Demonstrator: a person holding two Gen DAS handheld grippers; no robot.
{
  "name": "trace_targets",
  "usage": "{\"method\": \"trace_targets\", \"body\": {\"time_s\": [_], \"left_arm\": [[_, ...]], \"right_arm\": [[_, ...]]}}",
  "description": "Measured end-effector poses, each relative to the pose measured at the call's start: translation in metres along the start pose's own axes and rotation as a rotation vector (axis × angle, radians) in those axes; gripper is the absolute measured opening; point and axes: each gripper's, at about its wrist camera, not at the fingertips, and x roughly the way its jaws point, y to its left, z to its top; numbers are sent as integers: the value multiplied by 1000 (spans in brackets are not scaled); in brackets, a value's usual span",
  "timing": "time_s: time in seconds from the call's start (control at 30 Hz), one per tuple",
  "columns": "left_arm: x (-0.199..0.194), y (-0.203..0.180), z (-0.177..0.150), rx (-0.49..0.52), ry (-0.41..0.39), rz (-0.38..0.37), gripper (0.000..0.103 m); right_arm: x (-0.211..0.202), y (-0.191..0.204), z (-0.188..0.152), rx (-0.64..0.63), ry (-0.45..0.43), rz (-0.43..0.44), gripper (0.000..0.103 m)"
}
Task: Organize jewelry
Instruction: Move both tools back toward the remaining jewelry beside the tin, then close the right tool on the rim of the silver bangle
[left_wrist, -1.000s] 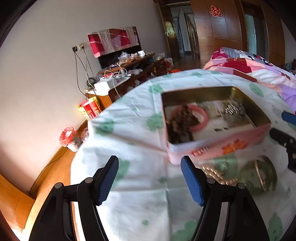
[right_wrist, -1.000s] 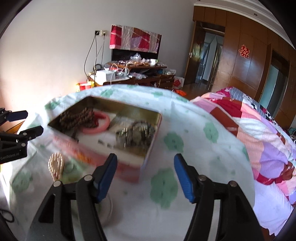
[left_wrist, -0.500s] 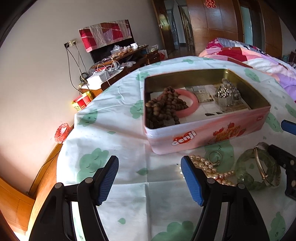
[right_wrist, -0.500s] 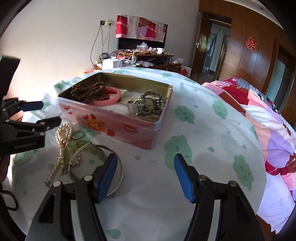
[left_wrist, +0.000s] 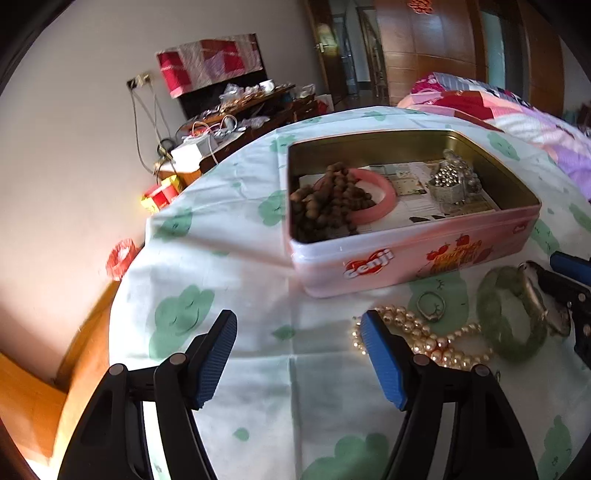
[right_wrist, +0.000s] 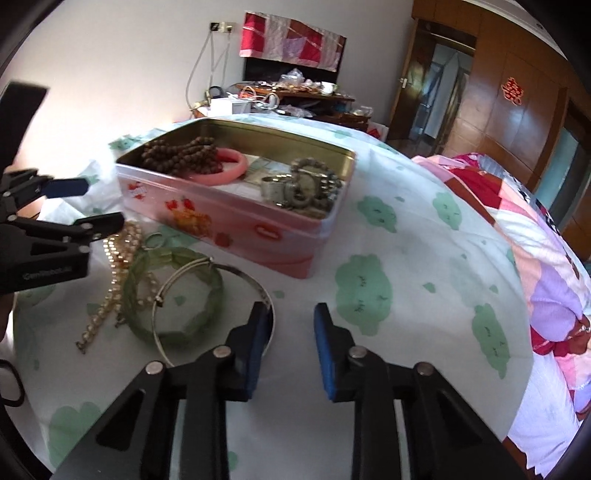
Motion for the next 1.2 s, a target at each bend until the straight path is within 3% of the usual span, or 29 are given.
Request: {"method": "trace_targets", "body": {"time_s": [0.1,0.43,0.53,0.67,0.7,0.77,0.87,0.9,1.2], "left_arm": [[-3,-1,0,-4,-12,-14,70],[-2,-14,-4,37,-14,-35,70],[-3,-16,-4,40,-12,-64,66],[-4,-20,-5,55,-14,-105,47],[-5,-21,-5,61,-14,-120,31],[-7,-28,-6,87,-15,-149,11],[-9,-26,-6,86,-19,-166,8],[-10,-21,-5,65,-23,-178,0],[-23,-3,-4,15,-34,-195,0]], "right_arm": [[1,-6,0,15,8,-26,17],[2,-7,-1,30,-4,-10,16],[2,-7,-1,25,-5,-1,14],[2,-7,-1,30,-3,6,14],[3,-7,-1,27,-3,4,14],[2,-6,-1,22,-8,4,11],[1,-7,-2,33,-15,27,8],[1,-8,-2,37,-18,30,7],[-11,-11,2,59,-72,51,5]]}}
